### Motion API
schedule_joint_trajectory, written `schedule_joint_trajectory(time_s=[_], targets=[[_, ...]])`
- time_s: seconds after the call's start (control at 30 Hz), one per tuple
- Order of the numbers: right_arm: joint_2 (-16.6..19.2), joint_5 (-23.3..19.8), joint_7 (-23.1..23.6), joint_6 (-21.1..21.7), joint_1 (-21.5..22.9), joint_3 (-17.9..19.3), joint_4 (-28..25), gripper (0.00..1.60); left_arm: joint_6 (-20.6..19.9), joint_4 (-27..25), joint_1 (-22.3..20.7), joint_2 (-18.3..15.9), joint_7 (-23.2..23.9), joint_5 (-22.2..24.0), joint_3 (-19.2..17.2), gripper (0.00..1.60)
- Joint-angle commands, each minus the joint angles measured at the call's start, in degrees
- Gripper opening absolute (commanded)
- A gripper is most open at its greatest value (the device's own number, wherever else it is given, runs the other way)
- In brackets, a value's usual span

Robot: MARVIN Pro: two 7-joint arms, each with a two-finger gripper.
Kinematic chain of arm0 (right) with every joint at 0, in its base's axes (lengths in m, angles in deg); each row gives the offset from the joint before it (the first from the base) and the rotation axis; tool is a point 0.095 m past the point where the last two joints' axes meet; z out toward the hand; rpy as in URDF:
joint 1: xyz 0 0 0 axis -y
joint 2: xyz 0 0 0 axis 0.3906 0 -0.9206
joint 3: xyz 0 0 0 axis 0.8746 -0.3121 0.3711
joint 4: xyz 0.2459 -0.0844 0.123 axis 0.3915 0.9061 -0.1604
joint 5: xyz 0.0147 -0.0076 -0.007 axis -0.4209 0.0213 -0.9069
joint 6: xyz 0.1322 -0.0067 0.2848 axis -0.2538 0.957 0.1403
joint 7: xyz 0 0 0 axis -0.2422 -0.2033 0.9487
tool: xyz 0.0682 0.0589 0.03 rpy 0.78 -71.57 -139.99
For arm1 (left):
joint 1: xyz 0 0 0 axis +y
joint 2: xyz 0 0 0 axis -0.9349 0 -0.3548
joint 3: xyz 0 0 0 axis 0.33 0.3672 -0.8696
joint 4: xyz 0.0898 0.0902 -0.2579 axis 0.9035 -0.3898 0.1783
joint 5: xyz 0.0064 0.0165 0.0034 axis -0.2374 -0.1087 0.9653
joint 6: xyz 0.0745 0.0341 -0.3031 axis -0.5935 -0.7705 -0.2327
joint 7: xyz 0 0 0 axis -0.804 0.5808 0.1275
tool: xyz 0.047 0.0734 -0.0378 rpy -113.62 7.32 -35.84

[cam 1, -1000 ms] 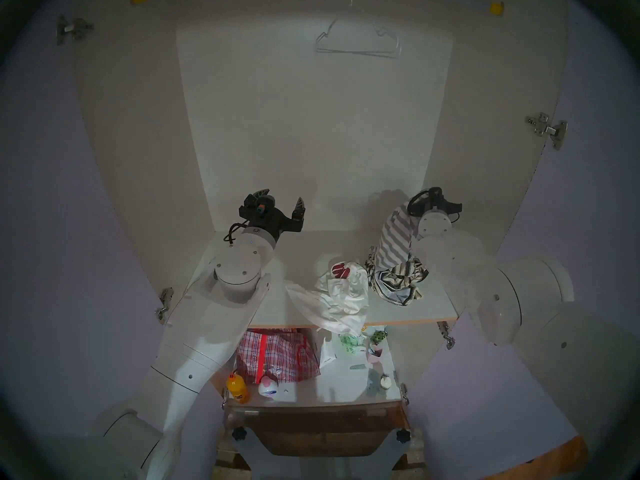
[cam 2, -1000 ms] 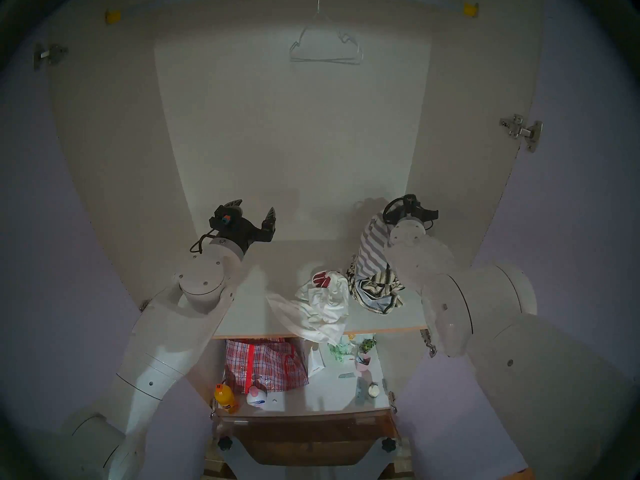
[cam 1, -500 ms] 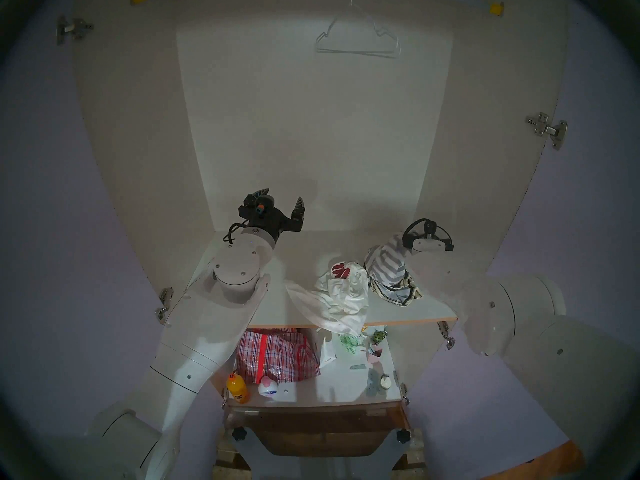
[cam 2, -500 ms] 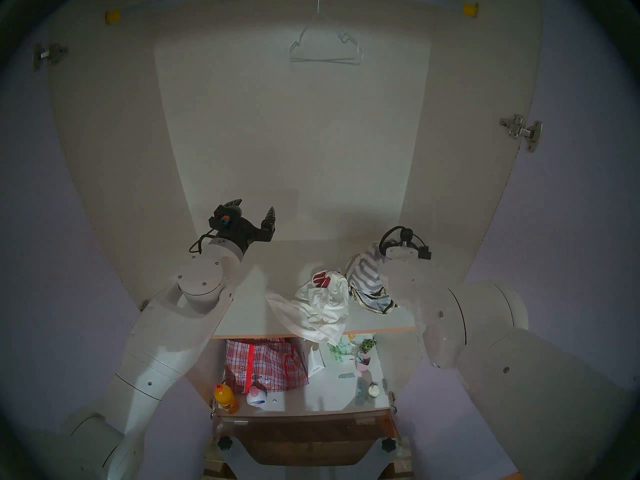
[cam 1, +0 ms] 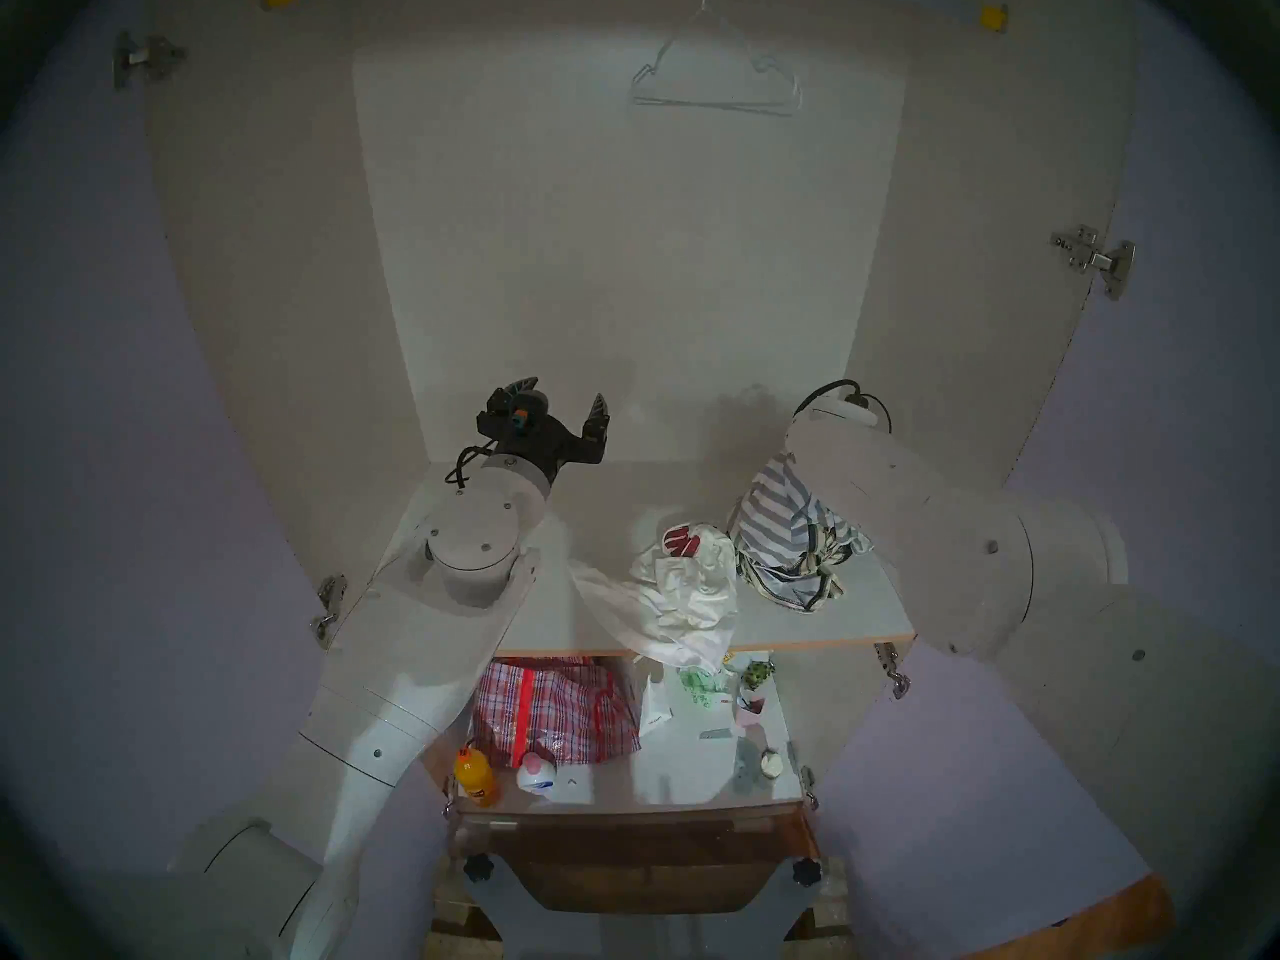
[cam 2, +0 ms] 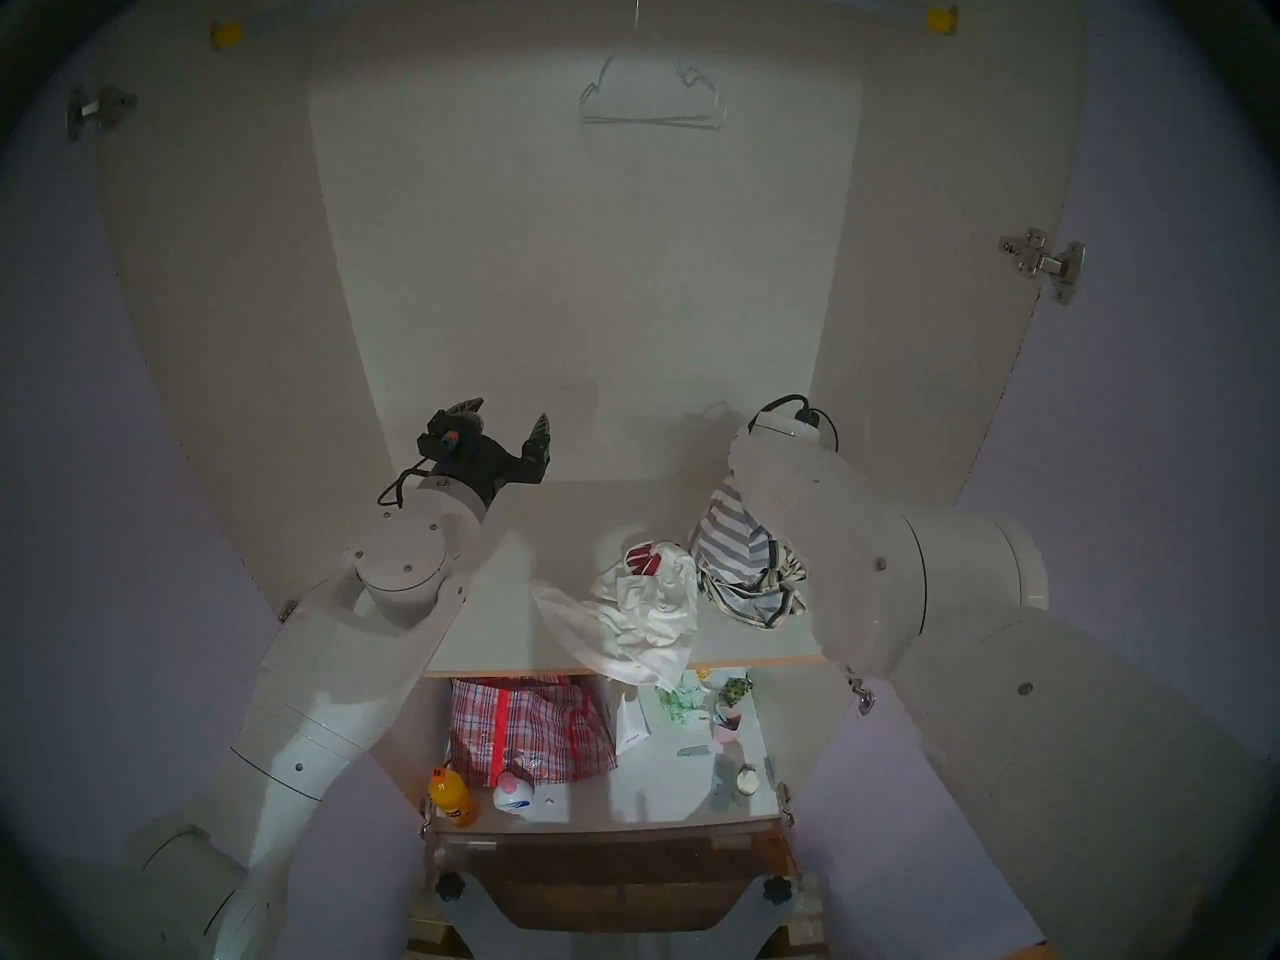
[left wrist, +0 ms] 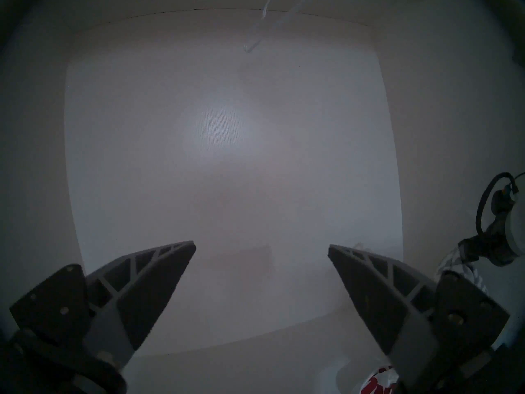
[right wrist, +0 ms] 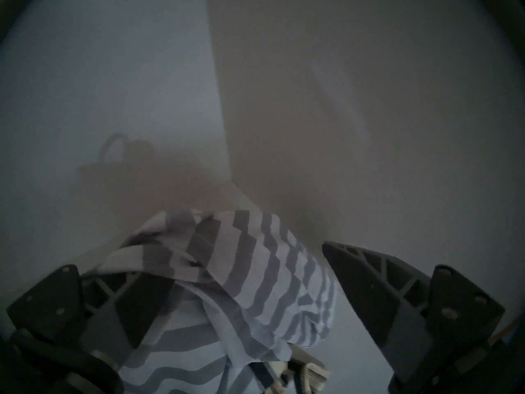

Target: Sort tops into two piles: light colors and dark colors

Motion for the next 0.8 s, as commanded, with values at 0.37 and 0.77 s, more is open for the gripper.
schedule_joint_trajectory(time_s=[0.37,0.77], targets=[[-1.31,-7.71,-7.07,6.37,4.77,1.0,-2.54,1.6,0.7,-1.49,-1.31,0.13,0.19,0.0,-0.1,1.6],[0.38,4.79,10.25,-4.2,-5.15,-8.54,-10.43,1.6,0.7,-1.47,-1.33,0.12,0.14,0.03,-0.07,1.6]])
